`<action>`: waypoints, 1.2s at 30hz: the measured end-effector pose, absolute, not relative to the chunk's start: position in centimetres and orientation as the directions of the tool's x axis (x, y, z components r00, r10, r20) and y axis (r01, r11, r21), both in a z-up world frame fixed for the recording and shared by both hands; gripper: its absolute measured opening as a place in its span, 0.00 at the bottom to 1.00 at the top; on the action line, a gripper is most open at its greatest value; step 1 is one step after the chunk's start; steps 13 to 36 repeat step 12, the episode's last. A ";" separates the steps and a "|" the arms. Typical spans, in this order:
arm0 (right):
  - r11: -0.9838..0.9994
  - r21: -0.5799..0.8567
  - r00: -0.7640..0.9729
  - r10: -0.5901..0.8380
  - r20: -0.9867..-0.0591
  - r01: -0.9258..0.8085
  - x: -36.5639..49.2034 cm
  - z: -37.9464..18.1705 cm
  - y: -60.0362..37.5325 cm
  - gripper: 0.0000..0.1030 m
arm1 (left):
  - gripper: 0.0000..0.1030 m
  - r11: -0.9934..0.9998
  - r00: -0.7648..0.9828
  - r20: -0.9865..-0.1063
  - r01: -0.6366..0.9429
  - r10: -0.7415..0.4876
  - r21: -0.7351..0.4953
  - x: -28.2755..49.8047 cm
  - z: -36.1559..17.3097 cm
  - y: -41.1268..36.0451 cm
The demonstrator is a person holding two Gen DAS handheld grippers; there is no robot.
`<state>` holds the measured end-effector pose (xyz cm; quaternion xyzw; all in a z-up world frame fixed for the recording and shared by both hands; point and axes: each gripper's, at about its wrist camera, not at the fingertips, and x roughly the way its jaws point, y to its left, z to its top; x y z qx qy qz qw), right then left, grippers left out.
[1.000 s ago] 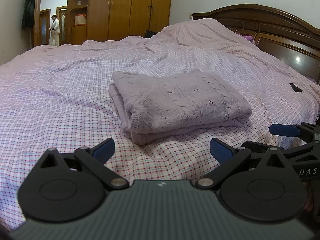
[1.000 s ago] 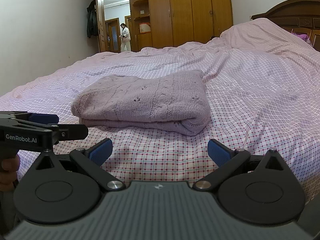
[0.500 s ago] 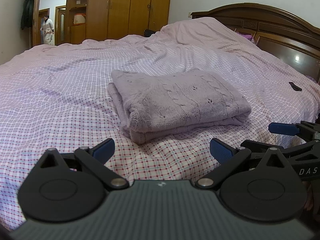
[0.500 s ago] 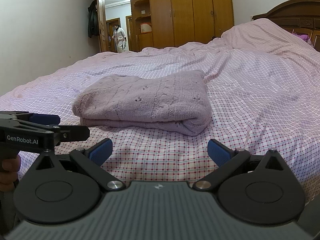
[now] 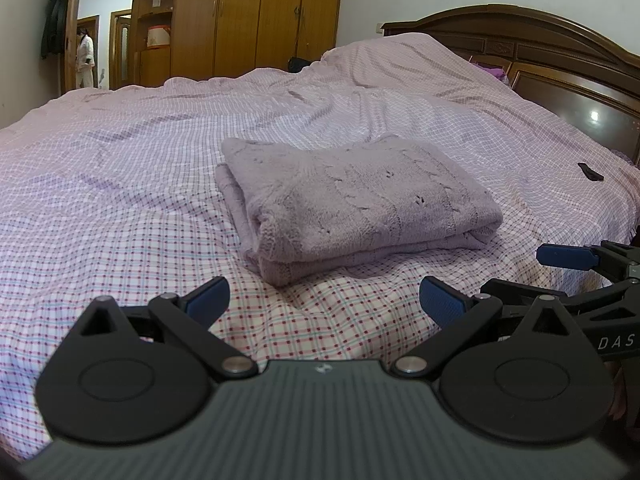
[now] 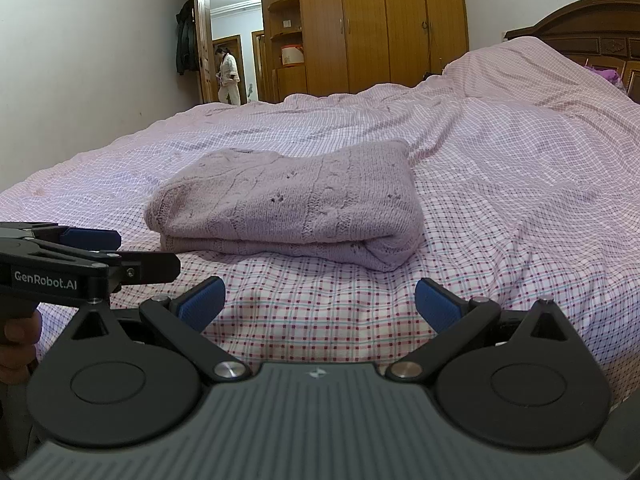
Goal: Fold small clothes
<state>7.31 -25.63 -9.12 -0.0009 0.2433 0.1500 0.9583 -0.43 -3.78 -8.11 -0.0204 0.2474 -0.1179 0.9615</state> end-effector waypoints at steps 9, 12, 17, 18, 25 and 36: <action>0.954 0.069 0.835 0.288 -0.468 -0.291 7.4 -9.2 -25.7 1.00 | 1.00 0.972 0.850 -0.472 0.215 -0.235 -0.096 -0.4 -8.2 -3.7; 0.953 0.070 0.834 0.292 -0.468 -0.295 7.4 -9.2 -25.7 1.00 | 1.00 0.972 0.850 -0.472 0.216 -0.234 -0.094 -0.4 -8.2 -3.7; 0.953 0.070 0.834 0.292 -0.468 -0.295 7.4 -9.2 -25.7 1.00 | 1.00 0.972 0.850 -0.472 0.216 -0.234 -0.094 -0.4 -8.2 -3.7; 0.953 0.070 0.834 0.292 -0.468 -0.295 7.4 -9.2 -25.7 1.00 | 1.00 0.972 0.850 -0.472 0.216 -0.234 -0.094 -0.4 -8.2 -3.7; 0.953 0.070 0.834 0.292 -0.468 -0.295 7.4 -9.2 -25.7 1.00 | 1.00 0.972 0.850 -0.472 0.216 -0.234 -0.094 -0.4 -8.2 -3.7; 0.953 0.070 0.834 0.292 -0.468 -0.295 7.4 -9.2 -25.7 1.00 | 1.00 0.972 0.850 -0.472 0.216 -0.234 -0.094 -0.4 -8.2 -3.7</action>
